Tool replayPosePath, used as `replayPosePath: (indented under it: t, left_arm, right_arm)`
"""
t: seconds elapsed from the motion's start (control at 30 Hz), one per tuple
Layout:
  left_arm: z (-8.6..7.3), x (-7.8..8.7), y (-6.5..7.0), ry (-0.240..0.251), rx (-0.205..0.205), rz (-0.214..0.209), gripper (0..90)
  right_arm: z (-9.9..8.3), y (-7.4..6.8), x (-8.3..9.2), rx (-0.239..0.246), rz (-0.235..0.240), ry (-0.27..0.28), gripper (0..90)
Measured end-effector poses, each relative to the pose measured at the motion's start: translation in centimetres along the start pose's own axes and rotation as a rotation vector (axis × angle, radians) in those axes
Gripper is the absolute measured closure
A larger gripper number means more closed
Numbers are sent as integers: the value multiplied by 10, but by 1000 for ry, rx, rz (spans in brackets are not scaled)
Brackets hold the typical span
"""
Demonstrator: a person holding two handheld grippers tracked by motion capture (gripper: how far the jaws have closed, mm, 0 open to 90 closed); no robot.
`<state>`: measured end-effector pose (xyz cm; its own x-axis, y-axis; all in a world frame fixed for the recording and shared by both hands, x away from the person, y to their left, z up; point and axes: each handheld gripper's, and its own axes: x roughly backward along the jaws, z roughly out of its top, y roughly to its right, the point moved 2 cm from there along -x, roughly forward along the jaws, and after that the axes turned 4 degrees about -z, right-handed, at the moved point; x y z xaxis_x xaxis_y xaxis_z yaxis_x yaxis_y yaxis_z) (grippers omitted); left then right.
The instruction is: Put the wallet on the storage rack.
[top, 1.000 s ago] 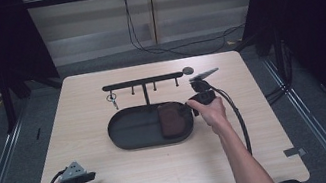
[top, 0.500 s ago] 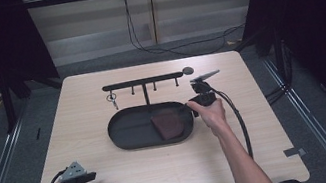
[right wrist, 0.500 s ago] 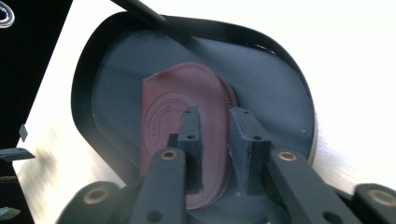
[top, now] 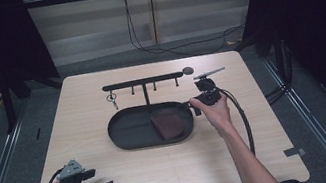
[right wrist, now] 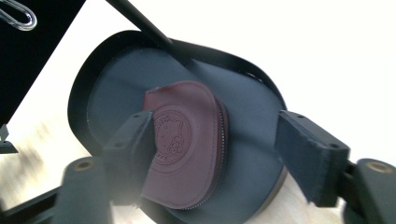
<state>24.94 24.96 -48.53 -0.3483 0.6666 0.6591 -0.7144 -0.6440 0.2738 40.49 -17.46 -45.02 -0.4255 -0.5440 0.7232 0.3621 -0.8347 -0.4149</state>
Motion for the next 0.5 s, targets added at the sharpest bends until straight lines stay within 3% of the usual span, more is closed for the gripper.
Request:
replayPosePath:
  t: [0.03, 0.07, 0.27, 0.4, 0.5]
  left_arm:
    - [0, 0, 0, 0, 0, 0, 169]
    - [0, 0, -1, 1, -1, 3, 169]
    - [0, 1, -2, 7, 15, 21, 169]
    - [0, 1, -3, 10, 27, 36, 170]
    - [0, 1, -3, 13, 32, 38, 177]
  right_arm:
    - [0, 0, 0, 0, 0, 0, 281]
    - [-1, 0, 4, 0, -16, 3, 221]
    - [-8, 0, 15, 17, -12, 37, 202]
    - [-15, 4, 21, 21, -22, 25, 187]
    - [-19, 6, 31, 31, -45, 80, 205]
